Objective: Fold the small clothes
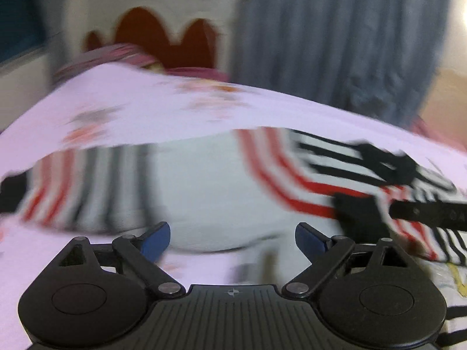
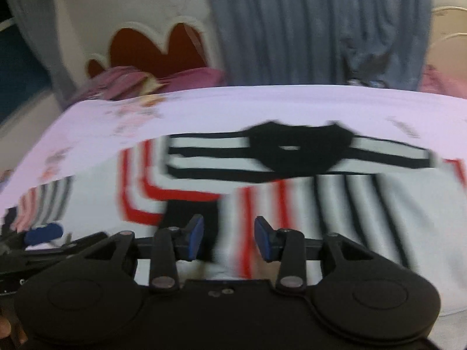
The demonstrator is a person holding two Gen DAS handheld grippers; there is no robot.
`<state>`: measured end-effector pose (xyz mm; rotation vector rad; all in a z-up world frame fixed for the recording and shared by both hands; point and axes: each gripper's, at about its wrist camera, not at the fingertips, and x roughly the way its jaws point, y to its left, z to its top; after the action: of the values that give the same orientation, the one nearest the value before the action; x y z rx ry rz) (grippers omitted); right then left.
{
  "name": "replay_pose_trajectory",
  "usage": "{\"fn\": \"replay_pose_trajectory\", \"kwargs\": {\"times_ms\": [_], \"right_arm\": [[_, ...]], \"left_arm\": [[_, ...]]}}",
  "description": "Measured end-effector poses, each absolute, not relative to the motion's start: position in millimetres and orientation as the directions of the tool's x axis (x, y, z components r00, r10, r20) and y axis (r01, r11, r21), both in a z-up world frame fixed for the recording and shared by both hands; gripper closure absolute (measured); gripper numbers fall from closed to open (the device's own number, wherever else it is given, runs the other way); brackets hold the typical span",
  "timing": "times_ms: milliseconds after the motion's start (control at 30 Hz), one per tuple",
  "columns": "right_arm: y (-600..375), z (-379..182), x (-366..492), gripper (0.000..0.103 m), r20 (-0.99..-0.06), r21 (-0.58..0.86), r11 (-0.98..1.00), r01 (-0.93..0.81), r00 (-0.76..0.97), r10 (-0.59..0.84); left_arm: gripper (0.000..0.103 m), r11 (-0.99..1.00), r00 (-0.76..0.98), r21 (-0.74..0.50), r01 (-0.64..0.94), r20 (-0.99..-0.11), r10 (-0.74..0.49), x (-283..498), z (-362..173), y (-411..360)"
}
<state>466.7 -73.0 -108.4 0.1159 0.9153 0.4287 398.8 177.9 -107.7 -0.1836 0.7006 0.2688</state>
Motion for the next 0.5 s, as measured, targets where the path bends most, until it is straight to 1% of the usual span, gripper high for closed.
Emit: {"fn": "replay_pose_trajectory", "kwargs": {"times_ms": [100, 133, 233, 300, 333, 500], "right_arm": [[-33, -105, 454, 0.066, -0.738, 0.295, 0.882, -0.367, 0.498, 0.454], [-22, -104, 450, 0.067, -0.738, 0.293, 0.876, -0.384, 0.491, 0.462], [6, -103, 443, 0.067, -0.742, 0.272, 0.871, -0.409, 0.487, 0.460], [19, -104, 445, 0.068, -0.748, 0.259, 0.879, -0.400, 0.493, 0.445], [24, -104, 446, 0.066, -0.752, 0.255, 0.886, -0.387, 0.497, 0.433], [41, -105, 447, 0.067, -0.764, 0.227, 0.913, -0.338, 0.519, 0.382]], "left_arm": [[0.014, 0.891, 0.731, -0.172, -0.420, -0.646, 0.219, 369, -112, 243], [0.016, 0.861, 0.728, -0.208, -0.464, -0.644, 0.236, 361, -115, 265], [0.018, 0.748, 0.715, -0.343, -0.568, -0.656, 0.243, 349, -132, 329], [0.023, 0.681, 0.714, -0.416, -0.603, -0.661, 0.229, 348, -147, 363], [0.028, 0.660, 0.724, -0.447, -0.603, -0.655, 0.217, 349, -153, 377], [0.030, 0.584, 0.786, -0.579, -0.568, -0.592, 0.178, 358, -167, 417]]}}
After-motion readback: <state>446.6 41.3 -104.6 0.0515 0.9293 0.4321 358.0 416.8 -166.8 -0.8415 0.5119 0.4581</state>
